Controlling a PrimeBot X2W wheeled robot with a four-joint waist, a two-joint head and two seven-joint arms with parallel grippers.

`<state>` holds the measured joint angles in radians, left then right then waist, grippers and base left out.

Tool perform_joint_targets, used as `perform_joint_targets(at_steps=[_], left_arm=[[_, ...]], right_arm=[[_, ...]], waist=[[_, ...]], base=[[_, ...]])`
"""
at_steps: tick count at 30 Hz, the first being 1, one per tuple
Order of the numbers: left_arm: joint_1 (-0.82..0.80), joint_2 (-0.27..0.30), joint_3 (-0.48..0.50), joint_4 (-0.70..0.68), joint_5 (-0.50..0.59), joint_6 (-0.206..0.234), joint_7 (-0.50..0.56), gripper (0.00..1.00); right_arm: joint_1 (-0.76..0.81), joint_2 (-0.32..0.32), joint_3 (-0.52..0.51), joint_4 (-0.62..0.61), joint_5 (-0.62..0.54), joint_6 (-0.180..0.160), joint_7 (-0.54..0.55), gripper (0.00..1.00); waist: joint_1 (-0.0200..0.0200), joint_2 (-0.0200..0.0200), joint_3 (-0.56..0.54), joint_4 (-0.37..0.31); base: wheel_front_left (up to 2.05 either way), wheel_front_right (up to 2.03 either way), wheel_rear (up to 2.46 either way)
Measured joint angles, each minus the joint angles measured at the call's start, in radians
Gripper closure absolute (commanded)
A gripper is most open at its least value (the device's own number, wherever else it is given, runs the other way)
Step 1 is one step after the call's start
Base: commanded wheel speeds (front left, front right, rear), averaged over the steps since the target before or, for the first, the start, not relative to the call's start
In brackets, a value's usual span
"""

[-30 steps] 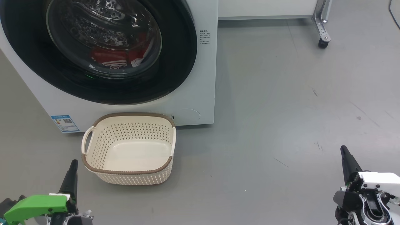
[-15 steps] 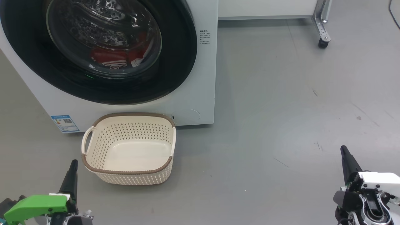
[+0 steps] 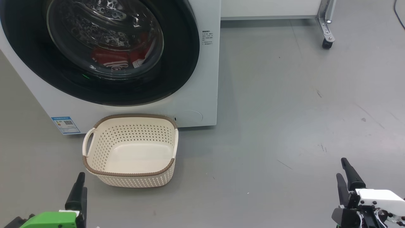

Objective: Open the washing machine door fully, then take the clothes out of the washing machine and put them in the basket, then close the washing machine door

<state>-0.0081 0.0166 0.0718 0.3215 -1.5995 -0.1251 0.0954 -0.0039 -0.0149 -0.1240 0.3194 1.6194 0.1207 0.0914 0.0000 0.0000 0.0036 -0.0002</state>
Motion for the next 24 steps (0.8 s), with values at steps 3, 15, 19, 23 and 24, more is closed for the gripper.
perform_joint_targets(at_steps=[3,15,19,23,24], left_arm=[[0.0,0.0,-0.004,-0.001,0.008,0.0,-0.009,0.0],[0.0,0.0,-0.015,-0.002,0.013,0.0,-0.049,0.0],[0.0,0.0,-0.018,-0.006,0.018,0.0,-0.067,0.0],[-0.001,0.001,-0.011,-0.009,0.021,0.0,-0.08,0.0],[-0.001,0.001,-0.009,-0.011,0.024,0.0,-0.081,0.0]], right_arm=[[0.0,0.0,0.002,-0.008,-0.013,0.0,-0.01,0.0],[0.0,-0.001,0.011,-0.034,-0.057,0.0,-0.053,0.0],[0.0,-0.001,0.013,-0.04,-0.074,0.0,-0.066,0.0],[0.0,-0.002,0.016,-0.054,-0.098,0.0,-0.08,0.0],[0.0,-0.002,0.017,-0.057,-0.104,0.0,-0.084,0.0]], waist=[[0.0,0.0,0.0,0.0],[0.0,0.0,0.001,0.0],[0.0,0.0,0.001,0.001],[0.0,0.0,0.0,0.001],[0.0,0.0,0.0,0.002]], base=[[0.0,0.0,0.0],[0.0,0.0,0.0],[0.0,0.0,0.0],[0.0,0.0,0.0],[0.0,0.0,0.0]])
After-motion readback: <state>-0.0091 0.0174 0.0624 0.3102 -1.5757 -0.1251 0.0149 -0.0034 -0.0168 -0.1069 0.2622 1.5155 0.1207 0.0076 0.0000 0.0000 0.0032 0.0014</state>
